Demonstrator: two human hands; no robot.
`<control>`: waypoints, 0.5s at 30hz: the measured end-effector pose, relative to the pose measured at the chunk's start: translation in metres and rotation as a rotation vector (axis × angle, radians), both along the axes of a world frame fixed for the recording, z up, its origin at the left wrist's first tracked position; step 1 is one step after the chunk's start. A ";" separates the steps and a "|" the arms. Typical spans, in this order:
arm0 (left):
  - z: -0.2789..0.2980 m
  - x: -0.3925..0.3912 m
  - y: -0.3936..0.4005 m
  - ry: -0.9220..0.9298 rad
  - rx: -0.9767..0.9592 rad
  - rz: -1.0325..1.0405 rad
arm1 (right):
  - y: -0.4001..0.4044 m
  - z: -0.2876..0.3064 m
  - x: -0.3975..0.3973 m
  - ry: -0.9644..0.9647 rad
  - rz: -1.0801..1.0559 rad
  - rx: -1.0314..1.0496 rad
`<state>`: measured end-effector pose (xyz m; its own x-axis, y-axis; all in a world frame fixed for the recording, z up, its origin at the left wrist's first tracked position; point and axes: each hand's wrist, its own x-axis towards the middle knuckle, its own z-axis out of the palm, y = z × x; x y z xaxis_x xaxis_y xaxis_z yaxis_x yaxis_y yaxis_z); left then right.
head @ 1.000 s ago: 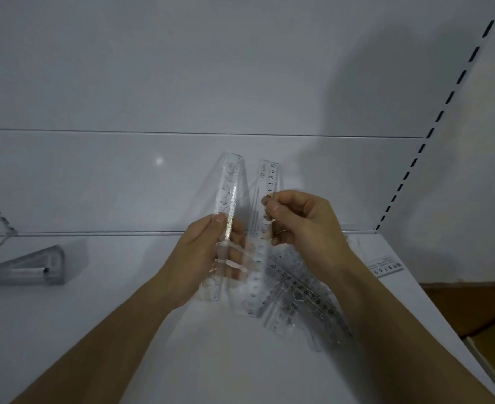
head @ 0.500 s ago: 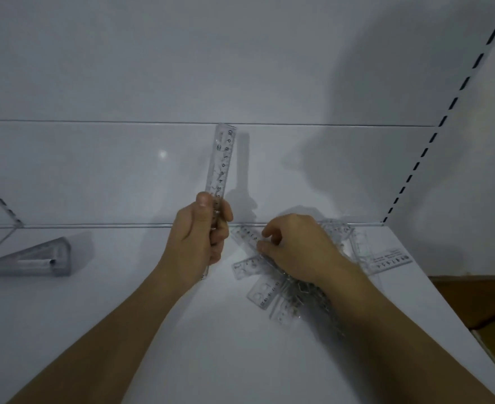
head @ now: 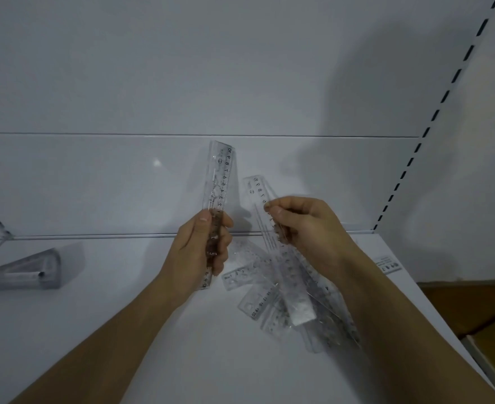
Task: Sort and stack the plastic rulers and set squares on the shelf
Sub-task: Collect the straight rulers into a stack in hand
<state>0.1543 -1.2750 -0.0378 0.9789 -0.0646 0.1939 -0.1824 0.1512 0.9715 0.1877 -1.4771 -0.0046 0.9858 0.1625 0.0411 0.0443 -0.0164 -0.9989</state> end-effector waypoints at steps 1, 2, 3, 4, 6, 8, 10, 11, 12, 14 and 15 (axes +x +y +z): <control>0.001 -0.001 -0.001 0.003 0.016 -0.002 | 0.001 0.001 0.000 -0.010 0.000 0.041; 0.002 -0.003 -0.003 0.014 0.028 -0.014 | 0.003 0.001 0.000 -0.022 -0.005 0.072; 0.004 -0.005 -0.006 0.035 0.031 -0.038 | 0.004 0.001 -0.001 -0.036 -0.011 0.101; 0.005 -0.007 -0.008 0.062 0.033 -0.068 | 0.005 0.002 -0.002 -0.051 -0.016 0.128; 0.008 -0.011 -0.013 0.105 0.054 -0.133 | 0.009 0.003 -0.004 -0.089 -0.024 0.157; 0.009 -0.014 -0.015 0.122 0.075 -0.194 | 0.014 0.002 -0.007 -0.150 -0.049 0.115; 0.007 -0.014 -0.015 0.105 0.094 -0.190 | 0.018 -0.003 -0.006 -0.239 -0.103 -0.012; 0.006 -0.013 -0.014 0.093 0.095 -0.159 | 0.019 -0.006 -0.005 -0.292 -0.145 -0.120; 0.004 -0.011 -0.012 0.085 0.081 -0.120 | 0.017 -0.009 -0.003 -0.341 -0.183 -0.256; 0.005 -0.007 -0.007 0.058 0.026 -0.058 | 0.012 -0.012 -0.002 -0.401 -0.148 -0.582; 0.006 -0.005 -0.004 0.036 -0.003 -0.038 | 0.010 -0.012 -0.003 -0.404 -0.064 -0.758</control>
